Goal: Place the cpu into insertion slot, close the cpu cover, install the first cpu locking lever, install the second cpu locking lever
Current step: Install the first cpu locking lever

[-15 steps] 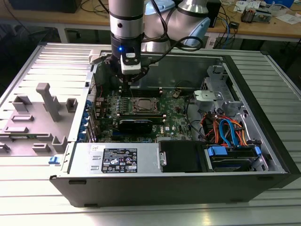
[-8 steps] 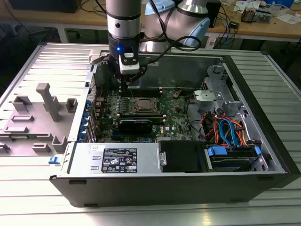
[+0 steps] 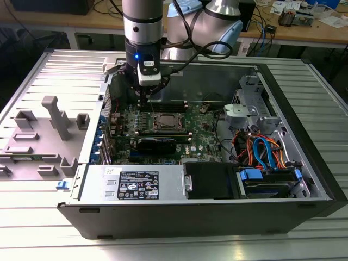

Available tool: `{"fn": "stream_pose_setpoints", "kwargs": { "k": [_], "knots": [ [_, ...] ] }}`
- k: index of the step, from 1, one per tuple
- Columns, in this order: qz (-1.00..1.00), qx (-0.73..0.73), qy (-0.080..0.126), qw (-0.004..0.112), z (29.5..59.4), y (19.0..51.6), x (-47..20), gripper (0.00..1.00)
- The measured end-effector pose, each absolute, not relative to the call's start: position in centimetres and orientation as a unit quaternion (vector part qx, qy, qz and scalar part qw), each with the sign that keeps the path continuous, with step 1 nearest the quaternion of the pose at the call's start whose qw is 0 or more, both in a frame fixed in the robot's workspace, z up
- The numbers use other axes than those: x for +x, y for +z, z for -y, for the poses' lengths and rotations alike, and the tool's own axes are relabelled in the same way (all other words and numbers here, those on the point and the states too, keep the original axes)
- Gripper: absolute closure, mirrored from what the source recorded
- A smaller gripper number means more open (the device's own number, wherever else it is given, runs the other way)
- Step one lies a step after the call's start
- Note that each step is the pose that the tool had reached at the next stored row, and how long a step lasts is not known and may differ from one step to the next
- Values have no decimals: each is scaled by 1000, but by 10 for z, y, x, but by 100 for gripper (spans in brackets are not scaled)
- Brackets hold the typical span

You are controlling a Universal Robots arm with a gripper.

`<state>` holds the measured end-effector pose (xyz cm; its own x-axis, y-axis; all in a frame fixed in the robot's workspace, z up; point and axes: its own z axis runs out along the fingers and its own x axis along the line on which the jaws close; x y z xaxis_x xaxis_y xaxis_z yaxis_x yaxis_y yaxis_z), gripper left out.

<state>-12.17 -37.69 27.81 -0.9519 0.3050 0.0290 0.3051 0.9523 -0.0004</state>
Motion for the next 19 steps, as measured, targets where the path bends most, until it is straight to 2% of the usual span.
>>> {"fn": "stream_pose_setpoints", "kwargs": {
  "k": [19],
  "knots": [
    [999,-40,-2,14,373,273,-122,89]
  ]
}}
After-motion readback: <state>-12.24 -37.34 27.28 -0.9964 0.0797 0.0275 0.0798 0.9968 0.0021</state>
